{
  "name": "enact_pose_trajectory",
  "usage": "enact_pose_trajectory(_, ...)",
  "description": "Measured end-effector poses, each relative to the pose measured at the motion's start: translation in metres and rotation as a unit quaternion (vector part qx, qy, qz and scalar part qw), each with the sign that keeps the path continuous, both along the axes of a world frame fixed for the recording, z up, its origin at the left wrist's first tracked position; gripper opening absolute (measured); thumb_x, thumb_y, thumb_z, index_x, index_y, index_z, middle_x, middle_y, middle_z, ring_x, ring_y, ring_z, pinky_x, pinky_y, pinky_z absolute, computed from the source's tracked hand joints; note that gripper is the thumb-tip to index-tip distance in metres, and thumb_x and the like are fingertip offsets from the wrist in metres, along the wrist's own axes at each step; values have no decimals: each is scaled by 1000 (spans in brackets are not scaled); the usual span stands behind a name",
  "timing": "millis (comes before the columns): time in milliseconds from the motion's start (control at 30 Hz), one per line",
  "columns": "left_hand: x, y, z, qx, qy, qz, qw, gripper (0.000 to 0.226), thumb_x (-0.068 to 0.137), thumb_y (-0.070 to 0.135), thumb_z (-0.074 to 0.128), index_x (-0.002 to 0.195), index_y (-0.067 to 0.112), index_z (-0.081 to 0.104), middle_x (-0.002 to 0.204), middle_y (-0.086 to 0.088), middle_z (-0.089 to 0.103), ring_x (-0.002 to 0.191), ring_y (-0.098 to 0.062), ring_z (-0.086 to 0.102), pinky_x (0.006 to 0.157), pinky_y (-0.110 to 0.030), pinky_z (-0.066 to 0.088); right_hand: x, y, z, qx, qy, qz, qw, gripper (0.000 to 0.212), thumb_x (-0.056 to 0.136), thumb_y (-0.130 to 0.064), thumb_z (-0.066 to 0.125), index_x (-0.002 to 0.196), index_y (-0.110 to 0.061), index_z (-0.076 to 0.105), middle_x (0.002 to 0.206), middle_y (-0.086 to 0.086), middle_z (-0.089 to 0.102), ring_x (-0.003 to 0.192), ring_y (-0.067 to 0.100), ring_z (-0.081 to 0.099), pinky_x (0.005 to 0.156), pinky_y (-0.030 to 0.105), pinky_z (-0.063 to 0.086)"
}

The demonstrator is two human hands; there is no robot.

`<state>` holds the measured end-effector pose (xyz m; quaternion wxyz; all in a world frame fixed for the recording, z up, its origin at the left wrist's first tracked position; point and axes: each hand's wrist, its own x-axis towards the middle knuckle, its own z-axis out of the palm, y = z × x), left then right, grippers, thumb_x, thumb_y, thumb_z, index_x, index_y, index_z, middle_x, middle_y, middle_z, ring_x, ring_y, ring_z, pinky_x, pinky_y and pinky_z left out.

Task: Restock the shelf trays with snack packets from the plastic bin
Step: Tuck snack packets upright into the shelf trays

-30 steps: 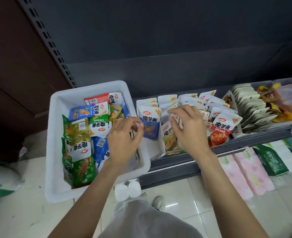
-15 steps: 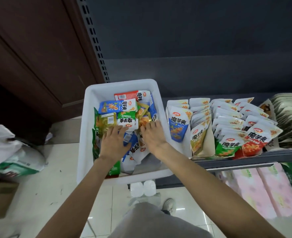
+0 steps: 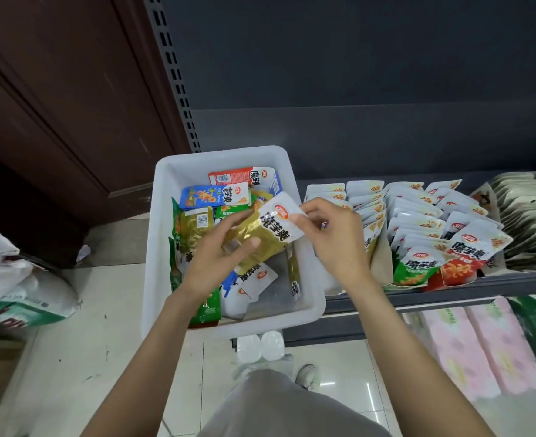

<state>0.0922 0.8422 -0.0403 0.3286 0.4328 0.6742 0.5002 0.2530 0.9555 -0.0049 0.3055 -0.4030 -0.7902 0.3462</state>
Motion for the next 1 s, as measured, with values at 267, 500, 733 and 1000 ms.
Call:
enact_pose_trajectory(267, 19, 6, 9, 41, 216, 14, 975, 48, 82, 48, 63, 126, 33, 51, 118, 20, 55, 112, 1, 48, 94, -38, 46, 22, 1, 7, -196, 111, -54, 973, 12, 85, -14, 68, 78, -22, 64, 73, -1, 71, 58, 9, 64, 55, 26, 49)
enact_pose_trajectory(500, 47, 15, 19, 99, 319, -35, 942, 35, 92, 36, 54, 122, 20, 59, 108, 4, 67, 94, 1, 57, 85, -14, 44, 41, -2, 31, -453, 311, -38, 835, 22, 96, -9, 49, 113, -18, 60, 75, 7, 65, 48, 13, 57, 42, 19, 44)
enact_pose_trajectory(733, 67, 31, 36, 1, -22, -76, 997, 26, 84, 38, 57, 99, 19, 65, 92, 7, 71, 84, -5, 66, 76, -21, 51, 73, 11, 29, -260, 160, -69, 950, 12, 89, -22, 65, 94, -11, 64, 69, -7, 53, 56, 3, 49, 49, 19, 38)
enact_pose_trajectory(1000, 98, 82, 21, 10, 166, -131, 977, 17, 85, 30, 66, 81, 13, 65, 79, 2, 70, 77, -16, 65, 70, -38, 53, 112, 30, 31, 28, 79, -50, 995, 12, 93, -23, 58, 88, -30, 50, 78, -1, 65, 75, 18, 66, 66, 42, 56)
